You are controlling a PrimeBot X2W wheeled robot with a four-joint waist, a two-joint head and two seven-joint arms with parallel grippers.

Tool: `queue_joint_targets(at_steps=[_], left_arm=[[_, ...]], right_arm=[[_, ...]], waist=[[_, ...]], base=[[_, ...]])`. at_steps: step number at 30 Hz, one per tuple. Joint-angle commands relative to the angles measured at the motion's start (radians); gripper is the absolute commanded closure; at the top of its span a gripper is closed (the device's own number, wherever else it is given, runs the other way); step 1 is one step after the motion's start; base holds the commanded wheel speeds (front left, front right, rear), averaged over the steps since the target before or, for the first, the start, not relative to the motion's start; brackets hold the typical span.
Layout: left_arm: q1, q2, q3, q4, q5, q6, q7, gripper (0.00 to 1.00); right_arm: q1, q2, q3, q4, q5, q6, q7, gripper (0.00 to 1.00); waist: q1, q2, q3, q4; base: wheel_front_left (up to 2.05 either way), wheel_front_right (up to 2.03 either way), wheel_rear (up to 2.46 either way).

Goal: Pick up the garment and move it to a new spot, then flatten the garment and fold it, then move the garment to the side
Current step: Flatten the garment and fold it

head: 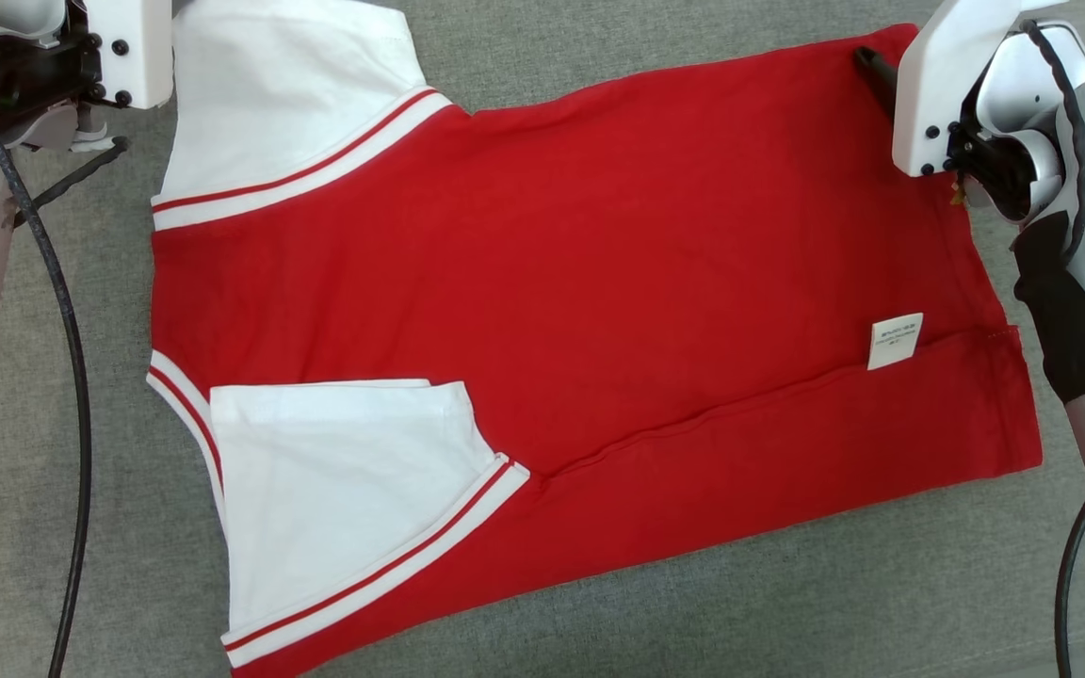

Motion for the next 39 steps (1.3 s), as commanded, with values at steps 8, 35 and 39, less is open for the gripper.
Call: queue_joint_targets(at_steps=[8, 35, 39], left_arm=[[-0.025, 0.027, -0.039, -0.052, -0.002, -0.005, -0.078, 1.0], [0.046, 0.171, -0.198, -0.161, -0.152, -0.003, -0.664, 1.0], [0.171, 0.2, -0.181, -0.244, -0.178, 0.01, -0.738, 1.0]], right_arm=[[-0.047, -0.013, -0.008, 0.033, -0.003, 0.0, -0.126, 1.0], [0.116, -0.177, 0.093, 0.008, 0.311, 0.0, -0.653, 1.0], [0.214, -0.235, 0.177, -0.047, 0.372, 0.0, -0.748, 1.0]], waist=[[0.0, 0.0, 0.014, 0.005], [0.0, 0.0, -0.048, 0.083], [0.0, 0.0, -0.08, 0.098]], base=[[0.0, 0.0, 0.0], [0.0, 0.0, 0.0], [0.0, 0.0, 0.0]])
